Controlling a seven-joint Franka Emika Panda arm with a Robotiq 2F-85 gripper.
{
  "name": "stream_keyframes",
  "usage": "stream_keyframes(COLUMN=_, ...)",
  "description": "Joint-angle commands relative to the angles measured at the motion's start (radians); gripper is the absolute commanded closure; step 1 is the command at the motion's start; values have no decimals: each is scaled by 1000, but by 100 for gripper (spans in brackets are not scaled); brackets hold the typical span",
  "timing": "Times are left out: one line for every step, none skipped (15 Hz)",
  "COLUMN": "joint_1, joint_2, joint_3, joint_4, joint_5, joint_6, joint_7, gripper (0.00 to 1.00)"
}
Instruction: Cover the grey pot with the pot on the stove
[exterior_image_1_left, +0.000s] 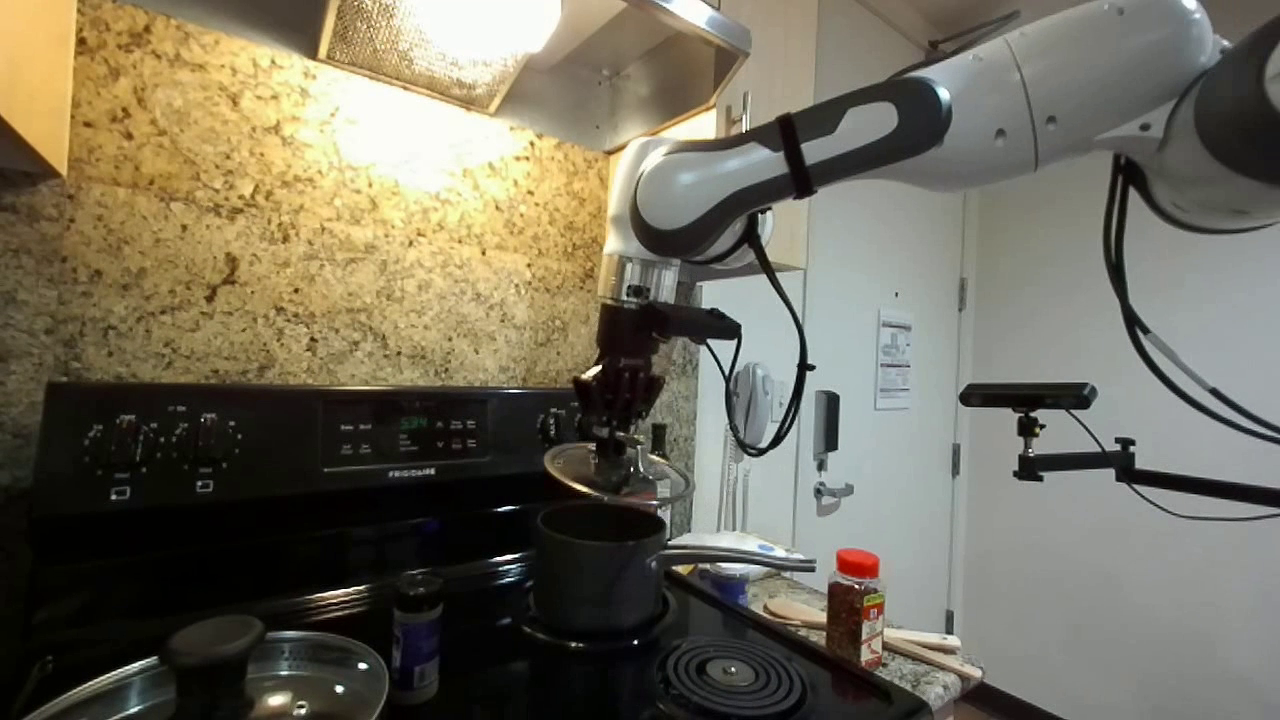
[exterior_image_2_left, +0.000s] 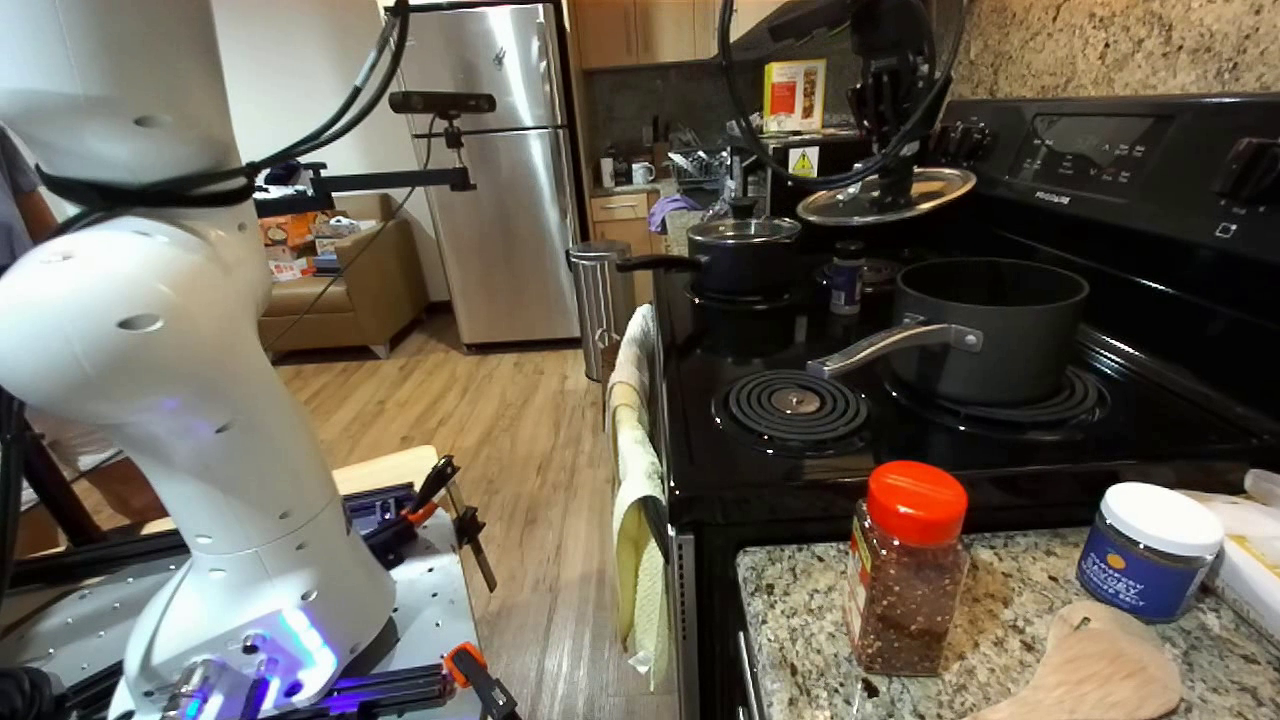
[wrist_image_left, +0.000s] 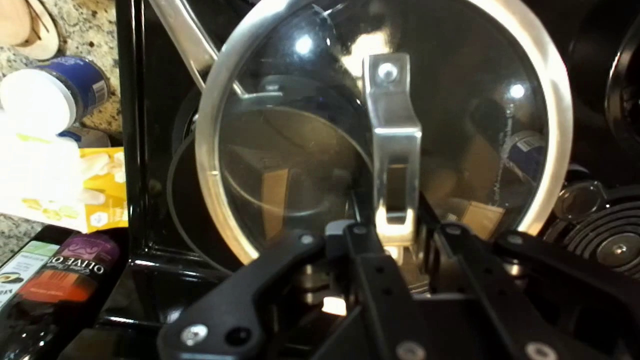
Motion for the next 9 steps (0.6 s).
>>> stream_keyframes(joint_1=-8, joint_2=93, joint_3=-14, joint_4=145, joint_5=-9, joint_6=-34, joint_7=28, gripper=95)
stream_keyframes(joint_1=-12, joint_2=116, joint_3=-20, joint_4=170, joint_5=-5, joint_6=-40, joint_7=31, gripper=95)
stream_keyframes(joint_1=-13, joint_2=136, joint_3=-27, joint_4=190, joint_5=-6, joint_6=-41, joint_7=40, gripper=95)
stream_keyframes(joint_1=-15, joint_2=157, joint_3=-34, joint_4=212, joint_5=-2, joint_6=-44, joint_7=48, gripper=95)
stream_keyframes(joint_1=-19, joint_2=180, joint_3=-42, joint_4=233, joint_5=1, joint_6=-43, joint_7=55, gripper=95)
stream_keyframes(joint_1=-23, joint_2=202, joint_3=-49, joint_4=253, joint_5=5, joint_6=-41, joint_7=60, gripper=95)
stream_keyframes(joint_1=-24, joint_2=219, joint_3=-54, joint_4=269, joint_5=6, joint_6=-44, joint_7=68, gripper=95)
stream_keyframes(joint_1=-28, joint_2=235, joint_3=-58, joint_4=285, joint_5=8, joint_6=-43, joint_7=71, gripper=95)
stream_keyframes(joint_1=-29, joint_2=248, joint_3=-62, joint_4=298, joint_5=7, joint_6=-40, joint_7=80, gripper=95)
